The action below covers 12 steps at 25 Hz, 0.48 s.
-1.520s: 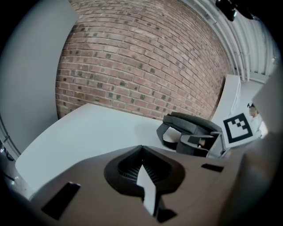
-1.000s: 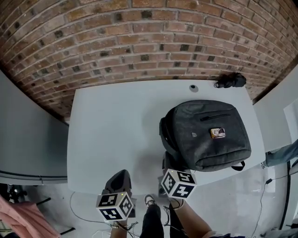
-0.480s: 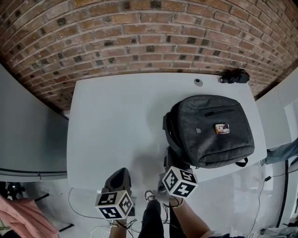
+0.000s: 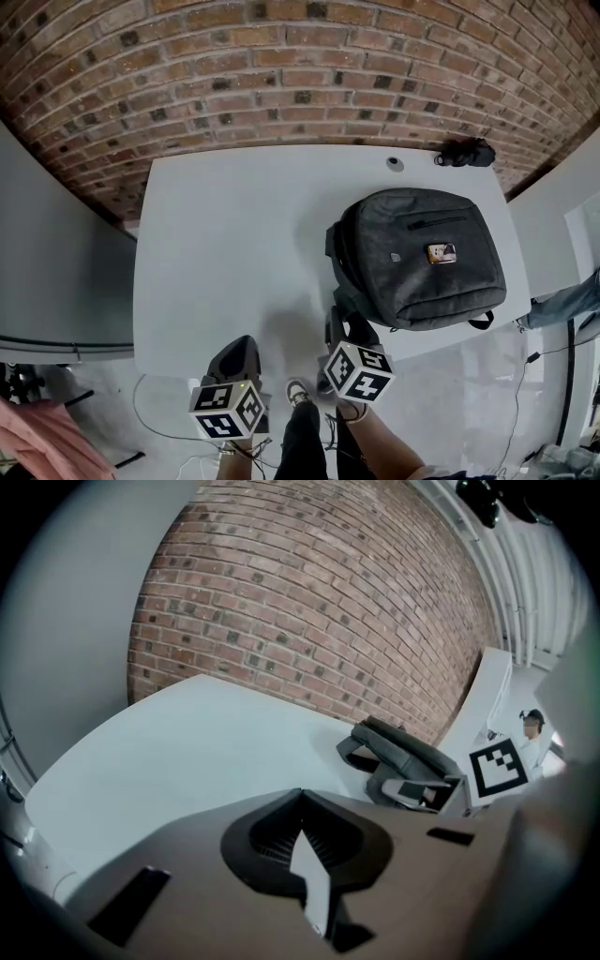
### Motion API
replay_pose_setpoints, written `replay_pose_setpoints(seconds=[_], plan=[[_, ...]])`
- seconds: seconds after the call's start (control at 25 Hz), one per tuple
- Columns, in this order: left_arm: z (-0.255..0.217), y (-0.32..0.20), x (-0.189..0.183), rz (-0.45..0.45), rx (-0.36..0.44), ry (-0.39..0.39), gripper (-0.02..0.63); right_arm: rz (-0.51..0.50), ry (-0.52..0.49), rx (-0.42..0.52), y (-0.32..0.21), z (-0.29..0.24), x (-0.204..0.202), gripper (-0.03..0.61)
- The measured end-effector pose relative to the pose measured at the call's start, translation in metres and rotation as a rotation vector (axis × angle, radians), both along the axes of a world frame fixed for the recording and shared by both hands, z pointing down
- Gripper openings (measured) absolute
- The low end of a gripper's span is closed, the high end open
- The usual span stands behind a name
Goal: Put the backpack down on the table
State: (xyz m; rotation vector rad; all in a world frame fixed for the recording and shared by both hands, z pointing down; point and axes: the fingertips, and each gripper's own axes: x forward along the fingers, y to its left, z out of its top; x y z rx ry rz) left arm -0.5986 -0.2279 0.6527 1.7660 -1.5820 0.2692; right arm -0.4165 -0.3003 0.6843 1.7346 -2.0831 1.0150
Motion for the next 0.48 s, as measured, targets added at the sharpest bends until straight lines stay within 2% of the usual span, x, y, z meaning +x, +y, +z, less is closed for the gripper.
replay_pose_setpoints(seconds=[0.48], plan=[[-0.017,0.014,0.004,-0.008,0.022,0.014,0.011,-0.154,0.079,-0.004,0.045,-0.020,-0.014,0.149]])
